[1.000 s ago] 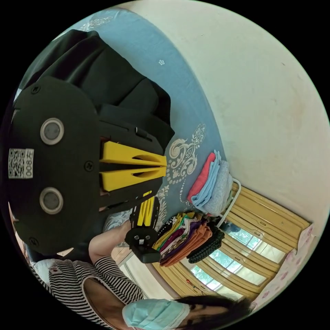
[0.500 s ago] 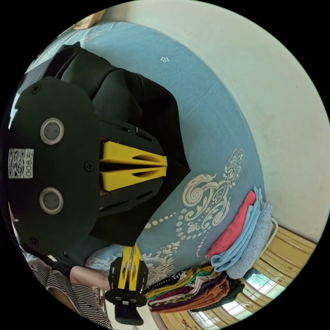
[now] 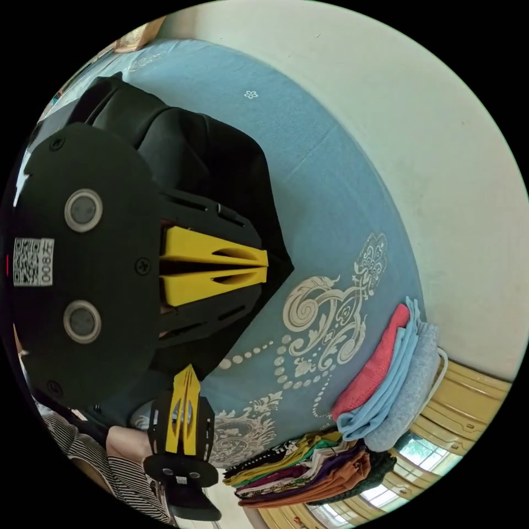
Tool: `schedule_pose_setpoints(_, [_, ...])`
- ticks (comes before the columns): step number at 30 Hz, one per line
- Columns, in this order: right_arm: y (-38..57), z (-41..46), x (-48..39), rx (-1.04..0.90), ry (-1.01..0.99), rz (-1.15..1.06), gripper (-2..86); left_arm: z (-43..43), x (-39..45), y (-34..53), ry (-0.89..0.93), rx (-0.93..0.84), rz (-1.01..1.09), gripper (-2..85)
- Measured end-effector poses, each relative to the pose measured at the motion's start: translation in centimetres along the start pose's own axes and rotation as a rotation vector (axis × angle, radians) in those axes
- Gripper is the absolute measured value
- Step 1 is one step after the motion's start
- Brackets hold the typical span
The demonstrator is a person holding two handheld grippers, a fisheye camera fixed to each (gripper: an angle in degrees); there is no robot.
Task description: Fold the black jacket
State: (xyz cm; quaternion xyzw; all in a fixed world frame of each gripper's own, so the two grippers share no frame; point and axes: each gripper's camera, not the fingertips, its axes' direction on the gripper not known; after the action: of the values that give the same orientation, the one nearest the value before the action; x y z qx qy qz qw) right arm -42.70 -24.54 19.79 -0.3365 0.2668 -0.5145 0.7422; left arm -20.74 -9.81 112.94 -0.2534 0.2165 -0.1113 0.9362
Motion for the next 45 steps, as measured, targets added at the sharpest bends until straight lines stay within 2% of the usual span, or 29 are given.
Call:
schedule_pose_setpoints(4, [-0.4,1.1,-0.7,-0.016,0.033,-0.006,0.2,-2.2,-1.0,2.7,0.018,0.081,-0.040,0.1])
schedule_pose_setpoints(8, [0.0,0.9,-0.8,0.023,0.015,0.013,0.1,-5.3,-0.3,8.6,0.073,0.145,0.010,0.2])
schedule_pose_setpoints(13, [0.3,-0.7,-2.7,0.155,0.046,-0.009,0.1,-3.4,-1.2,14.1,0.036,0.047,-0.005,0.2])
schedule_pose_setpoints(19, [-0.7,3.7,-5.2,-0.030,0.008,-0.080,0.0,-8.9,-4.1,21.6,0.066,0.346,-0.101,0.1])
schedule_pose_setpoints(22, [-0.8,4.3,-5.7,-0.027,0.007,-0.069,0.1,-11.4,-5.8,27.3,0.047,0.391,-0.184,0.2])
schedule_pose_setpoints(27, [-0.7,5.3,-7.1,-0.031,0.033,-0.079,0.1,-13.5,-9.0,39.6,-0.044,0.354,-0.427,0.2])
schedule_pose_setpoints(31, [-0.7,6.3,-8.6,-0.035,0.077,-0.098,0.1,-11.4,-12.5,47.1,-0.173,0.165,-0.579,0.2])
schedule_pose_setpoints(33, [-0.6,6.7,-9.2,-0.036,0.099,-0.105,0.1,-10.3,-14.0,49.0,-0.167,0.107,-0.612,0.2])
schedule_pose_setpoints(38, [-0.4,7.9,-10.9,-0.034,0.164,-0.134,0.2,-12.0,-15.5,54.3,-0.134,0.214,-0.642,0.2])
schedule_pose_setpoints(42, [-0.5,8.2,-10.5,-0.032,0.127,-0.114,0.1,-9.5,-17.7,56.6,-0.130,0.086,-0.636,0.2])
schedule_pose_setpoints(45, [-0.9,7.4,-9.4,-0.029,0.064,-0.059,0.2,-10.7,-18.7,59.4,-0.084,0.189,-0.672,0.4])
